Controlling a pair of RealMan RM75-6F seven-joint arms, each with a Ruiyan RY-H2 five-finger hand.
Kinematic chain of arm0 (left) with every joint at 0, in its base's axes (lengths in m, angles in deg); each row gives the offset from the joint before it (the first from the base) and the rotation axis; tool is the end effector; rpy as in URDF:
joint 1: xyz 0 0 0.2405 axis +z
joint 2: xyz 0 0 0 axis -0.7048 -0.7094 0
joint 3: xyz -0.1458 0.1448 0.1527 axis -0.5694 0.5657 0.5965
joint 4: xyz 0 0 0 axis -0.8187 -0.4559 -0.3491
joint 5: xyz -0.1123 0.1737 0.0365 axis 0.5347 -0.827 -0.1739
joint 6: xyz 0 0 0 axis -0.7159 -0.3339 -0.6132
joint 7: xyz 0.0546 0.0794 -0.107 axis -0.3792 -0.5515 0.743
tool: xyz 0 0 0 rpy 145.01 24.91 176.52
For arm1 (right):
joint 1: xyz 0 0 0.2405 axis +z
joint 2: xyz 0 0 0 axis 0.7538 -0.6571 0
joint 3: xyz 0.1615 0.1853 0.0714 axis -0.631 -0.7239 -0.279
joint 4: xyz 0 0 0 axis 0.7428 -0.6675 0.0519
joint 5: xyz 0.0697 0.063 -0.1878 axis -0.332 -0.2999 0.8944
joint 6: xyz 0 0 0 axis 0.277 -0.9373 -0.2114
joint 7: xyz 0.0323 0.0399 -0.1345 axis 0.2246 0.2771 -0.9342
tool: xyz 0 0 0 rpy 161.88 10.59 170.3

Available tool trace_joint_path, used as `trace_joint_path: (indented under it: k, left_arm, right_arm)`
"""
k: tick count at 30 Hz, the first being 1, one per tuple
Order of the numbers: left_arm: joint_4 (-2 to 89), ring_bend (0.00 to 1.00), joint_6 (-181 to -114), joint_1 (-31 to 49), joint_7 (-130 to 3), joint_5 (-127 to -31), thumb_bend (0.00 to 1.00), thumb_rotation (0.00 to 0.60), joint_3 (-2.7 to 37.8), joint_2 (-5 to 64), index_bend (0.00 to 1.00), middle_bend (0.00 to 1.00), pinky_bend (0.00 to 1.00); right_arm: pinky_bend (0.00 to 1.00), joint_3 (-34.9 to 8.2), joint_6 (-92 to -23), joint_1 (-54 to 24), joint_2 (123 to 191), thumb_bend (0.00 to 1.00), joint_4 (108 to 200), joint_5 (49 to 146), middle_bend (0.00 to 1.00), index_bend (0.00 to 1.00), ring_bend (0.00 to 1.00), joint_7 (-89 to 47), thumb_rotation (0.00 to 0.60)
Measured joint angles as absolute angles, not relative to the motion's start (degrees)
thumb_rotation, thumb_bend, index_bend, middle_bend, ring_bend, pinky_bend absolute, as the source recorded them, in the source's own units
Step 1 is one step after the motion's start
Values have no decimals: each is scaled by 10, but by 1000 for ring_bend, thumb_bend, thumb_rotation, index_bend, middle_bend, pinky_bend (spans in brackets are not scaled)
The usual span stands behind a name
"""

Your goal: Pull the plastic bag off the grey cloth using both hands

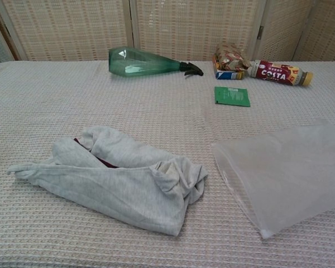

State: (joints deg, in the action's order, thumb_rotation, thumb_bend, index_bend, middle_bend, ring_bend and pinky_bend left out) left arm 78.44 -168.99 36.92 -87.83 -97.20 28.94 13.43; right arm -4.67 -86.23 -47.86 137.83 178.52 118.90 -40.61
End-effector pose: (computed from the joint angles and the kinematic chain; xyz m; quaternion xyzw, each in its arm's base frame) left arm -0.2666 0.1672 0.1185 -0.6328 -0.3854 -0.3055 0.5981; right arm -0.2999 -0.1540 0.1671 0.5853 -0.3246 0.3247 0.6683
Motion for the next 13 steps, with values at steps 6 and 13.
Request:
trace_joint_path:
  k: [6, 13]
  left_arm:
    - [757, 97, -1799, 443, -879, -995, 152, 472, 294, 124, 150, 147, 187]
    - [760, 97, -1800, 456, -882, -992, 153, 468, 284, 111, 150, 149, 187]
  right_arm:
    - [0, -66, -853, -483, 1376, 55, 1781, 1150, 0, 0, 0, -398, 600]
    - [0, -77, -834, -482, 1358, 55, 1785, 1134, 0, 0, 0, -373, 600]
